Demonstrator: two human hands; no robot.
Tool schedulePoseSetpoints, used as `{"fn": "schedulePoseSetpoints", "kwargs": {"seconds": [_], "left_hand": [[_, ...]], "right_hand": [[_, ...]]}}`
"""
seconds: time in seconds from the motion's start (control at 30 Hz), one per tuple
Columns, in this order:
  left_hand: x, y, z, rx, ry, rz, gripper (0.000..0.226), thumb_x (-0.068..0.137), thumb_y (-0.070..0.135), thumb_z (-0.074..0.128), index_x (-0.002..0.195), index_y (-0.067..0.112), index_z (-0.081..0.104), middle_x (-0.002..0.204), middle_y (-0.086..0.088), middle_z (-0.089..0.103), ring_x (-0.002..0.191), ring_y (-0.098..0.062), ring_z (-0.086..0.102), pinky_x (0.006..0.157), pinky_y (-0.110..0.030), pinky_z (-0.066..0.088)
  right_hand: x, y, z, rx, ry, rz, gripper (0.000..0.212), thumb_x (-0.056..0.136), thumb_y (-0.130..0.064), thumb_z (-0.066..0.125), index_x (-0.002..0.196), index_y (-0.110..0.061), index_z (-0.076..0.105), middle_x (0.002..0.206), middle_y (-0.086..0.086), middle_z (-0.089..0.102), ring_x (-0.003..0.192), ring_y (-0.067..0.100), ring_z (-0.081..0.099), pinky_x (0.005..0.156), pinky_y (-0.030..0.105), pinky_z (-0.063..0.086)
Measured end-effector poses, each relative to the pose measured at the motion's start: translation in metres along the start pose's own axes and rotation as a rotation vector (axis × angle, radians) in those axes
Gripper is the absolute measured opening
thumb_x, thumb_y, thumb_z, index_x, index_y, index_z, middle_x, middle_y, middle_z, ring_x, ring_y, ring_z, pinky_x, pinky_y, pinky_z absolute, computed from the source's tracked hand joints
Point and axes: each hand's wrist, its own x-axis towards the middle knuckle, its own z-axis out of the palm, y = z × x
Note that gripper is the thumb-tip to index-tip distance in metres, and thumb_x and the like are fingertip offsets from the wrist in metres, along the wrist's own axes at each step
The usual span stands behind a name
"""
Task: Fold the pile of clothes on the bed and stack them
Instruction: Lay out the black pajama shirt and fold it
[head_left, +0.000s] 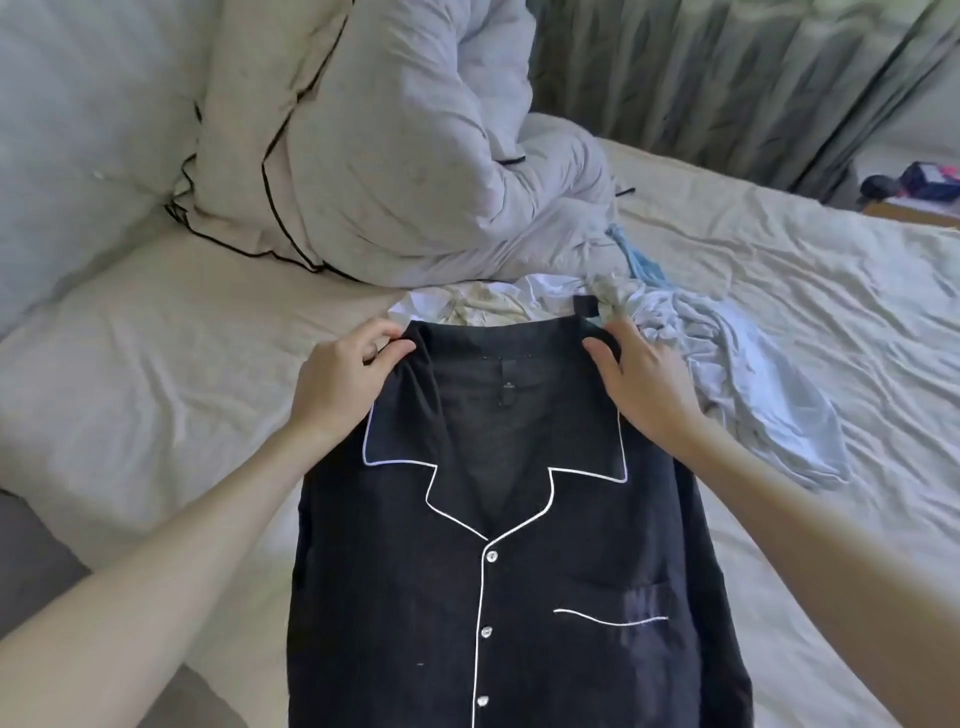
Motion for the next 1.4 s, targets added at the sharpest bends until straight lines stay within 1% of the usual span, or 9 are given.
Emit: {"fn": "schedulePoseSetpoints", "kwargs": {"seconds": [0.1,0.3,0.43,0.57,0.77,0.97,1.13,1.27,1.4], "left_hand": [[0.02,-0.051,0.066,0.056,-0.017,-0.046,0.019,0.085,0.035,0.066,0.096,0.019,0.067,0.047,0.007,0.047,0.053,-0.016,0.044,0.06,-0.028,0.033],[0.038,-0.129,0.169,0.139,-0.125,-0.123,0.025,0.086,0.042,0.062,0.104,0.026,0.067,0.099,-0.006,0.072,0.101,-0.022,0.063,0.073,-0.027,0.037],[0.052,-0.159,0.214,0.209,-0.214,-0.159,0.023,0.087,0.043,0.061,0.102,0.027,0.067,0.103,0.001,0.07,0.102,-0.021,0.061,0.073,-0.026,0.034],[0.058,-0.187,0.235,0.273,-0.387,-0.217,0.03,0.088,0.047,0.058,0.112,0.03,0.06,0.081,0.01,0.054,0.088,-0.014,0.054,0.075,-0.029,0.037],[0.028,-0.213,0.202,0.134,-0.39,-0.318,0.039,0.097,0.029,0.046,0.134,0.016,0.045,0.106,-0.002,0.054,0.09,-0.016,0.051,0.084,-0.025,0.037],[-0.075,-0.257,0.116,0.216,-0.191,-0.514,0.035,0.096,0.011,0.044,0.131,0.011,0.046,0.127,-0.011,0.053,0.113,-0.024,0.053,0.095,-0.03,0.038],[-0.169,-0.286,0.061,-0.004,-0.249,-0.833,0.02,0.098,0.017,0.046,0.116,0.016,0.055,0.112,-0.012,0.063,0.093,-0.025,0.061,0.086,-0.039,0.05],[-0.211,-0.282,0.056,-0.013,-0.407,-0.803,0.016,0.092,0.03,0.057,0.096,0.017,0.064,0.087,0.007,0.066,0.086,-0.013,0.062,0.069,-0.023,0.048],[-0.211,-0.287,0.05,-0.103,-0.425,-0.787,0.034,0.093,0.025,0.055,0.092,-0.008,0.061,0.085,-0.024,0.065,0.077,-0.032,0.06,0.068,-0.034,0.045]], "right_hand": [[0.03,0.038,0.072,-0.009,-0.015,0.034,0.035,0.099,-0.038,0.043,0.112,-0.005,0.049,0.081,0.019,0.064,0.077,0.042,0.059,0.059,0.036,0.032],[0.058,0.104,0.184,-0.072,-0.123,0.08,0.039,0.099,-0.041,0.04,0.112,-0.004,0.048,0.076,0.016,0.063,0.071,0.039,0.06,0.059,0.037,0.038],[0.076,0.131,0.233,-0.055,-0.168,0.097,0.038,0.098,-0.038,0.047,0.108,-0.003,0.054,0.084,0.015,0.064,0.08,0.038,0.059,0.062,0.037,0.038],[0.079,0.14,0.264,-0.043,-0.219,0.169,0.035,0.097,-0.036,0.047,0.11,-0.005,0.054,0.107,0.014,0.062,0.102,0.034,0.054,0.078,0.04,0.039],[0.01,0.108,0.255,-0.035,0.019,0.041,0.044,0.096,-0.027,0.049,0.135,-0.007,0.048,0.137,0.012,0.049,0.131,0.032,0.04,0.111,0.048,0.026],[-0.142,0.036,0.267,0.008,-0.197,-0.097,0.047,0.086,-0.02,0.066,0.13,-0.007,0.056,0.139,0.013,0.05,0.133,0.034,0.041,0.108,0.059,0.028],[-0.22,-0.015,0.287,-0.014,-0.353,-0.184,0.046,0.092,-0.033,0.043,0.132,-0.014,0.054,0.144,0.01,0.046,0.135,0.03,0.039,0.108,0.057,0.027],[-0.247,-0.041,0.315,-0.095,-0.444,-0.159,0.049,0.091,-0.033,0.052,0.137,-0.017,0.049,0.147,0.011,0.041,0.137,0.031,0.036,0.108,0.056,0.024],[-0.257,-0.044,0.338,-0.209,-0.495,-0.075,0.051,0.094,-0.036,0.048,0.141,-0.017,0.044,0.148,0.012,0.039,0.138,0.032,0.034,0.11,0.058,0.024]]}}
